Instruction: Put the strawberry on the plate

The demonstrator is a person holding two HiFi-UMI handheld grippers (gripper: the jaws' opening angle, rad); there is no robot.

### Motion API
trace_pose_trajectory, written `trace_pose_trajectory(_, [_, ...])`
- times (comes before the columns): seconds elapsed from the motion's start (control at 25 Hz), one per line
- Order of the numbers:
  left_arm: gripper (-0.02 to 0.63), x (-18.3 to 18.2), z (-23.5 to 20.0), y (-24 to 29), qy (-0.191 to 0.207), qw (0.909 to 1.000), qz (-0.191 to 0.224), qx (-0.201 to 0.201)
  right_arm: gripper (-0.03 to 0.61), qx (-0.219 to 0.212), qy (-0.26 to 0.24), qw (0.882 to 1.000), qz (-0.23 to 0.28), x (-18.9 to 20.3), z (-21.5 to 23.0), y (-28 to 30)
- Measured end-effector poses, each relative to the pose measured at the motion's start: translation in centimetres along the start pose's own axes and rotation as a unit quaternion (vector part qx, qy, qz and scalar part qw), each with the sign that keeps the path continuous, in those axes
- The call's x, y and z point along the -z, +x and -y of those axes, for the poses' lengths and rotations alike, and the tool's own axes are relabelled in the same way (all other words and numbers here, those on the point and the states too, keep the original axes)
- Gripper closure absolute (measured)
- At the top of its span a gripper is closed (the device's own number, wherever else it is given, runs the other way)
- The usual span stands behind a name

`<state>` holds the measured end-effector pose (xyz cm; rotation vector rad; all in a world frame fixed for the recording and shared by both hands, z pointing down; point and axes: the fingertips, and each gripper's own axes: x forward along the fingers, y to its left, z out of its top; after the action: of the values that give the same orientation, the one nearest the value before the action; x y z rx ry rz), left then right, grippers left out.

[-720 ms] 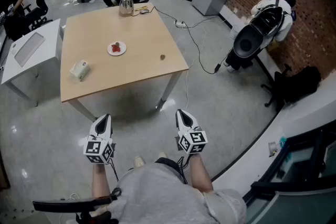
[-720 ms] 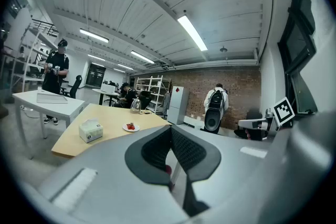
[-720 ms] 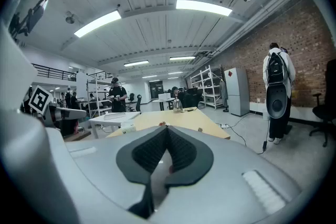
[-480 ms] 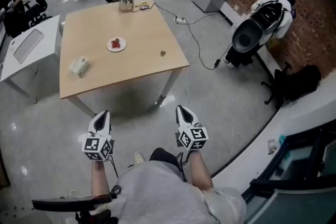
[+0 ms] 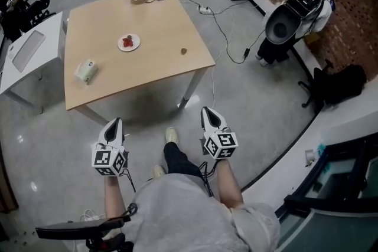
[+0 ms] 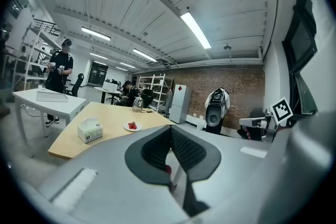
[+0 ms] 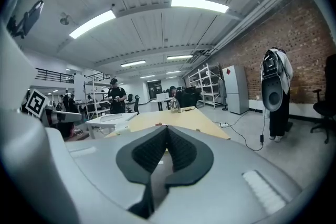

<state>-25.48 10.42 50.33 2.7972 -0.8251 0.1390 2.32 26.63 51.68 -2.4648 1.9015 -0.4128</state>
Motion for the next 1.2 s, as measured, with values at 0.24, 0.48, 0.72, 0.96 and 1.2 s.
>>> trace_pose_trajectory(0.24, [0.594, -0.5, -0.9, 5.2, 0.008, 0.9999, -0.006, -0.006, 0.572, -0.008, 0.002, 1.000, -0.011, 0.2, 2.6, 5.4])
trace_pose_trajectory(0.48, [0.594, -1.0, -2.2, 11.0, -0.002, 0.9998, -0.018, -0.011, 0.572, -0.015, 0.001, 1.000, -0.028, -0.5, 5.2, 11.7])
trace_pose_trajectory(0.72, [0.594, -0.9, -3.2, 16.1, -0.016, 0.9987, -0.038, -0.030, 0.572, -0.028, -0.005, 0.998, -0.053, -0.6, 8.1, 17.5])
trace_pose_trajectory(0.96, [0.594, -0.1, -4.3, 19.7, -0.029, 0.9968, -0.059, -0.047, 0.571, -0.031, -0.023, 0.996, -0.080, 0.7, 10.4, 23.7])
trace_pose_trajectory(1.2, [0.594, 0.2, -4.5, 22.4, -0.036, 0.9951, -0.069, -0.060, 0.549, -0.035, -0.067, 0.992, -0.102, 1.7, 12.7, 29.8])
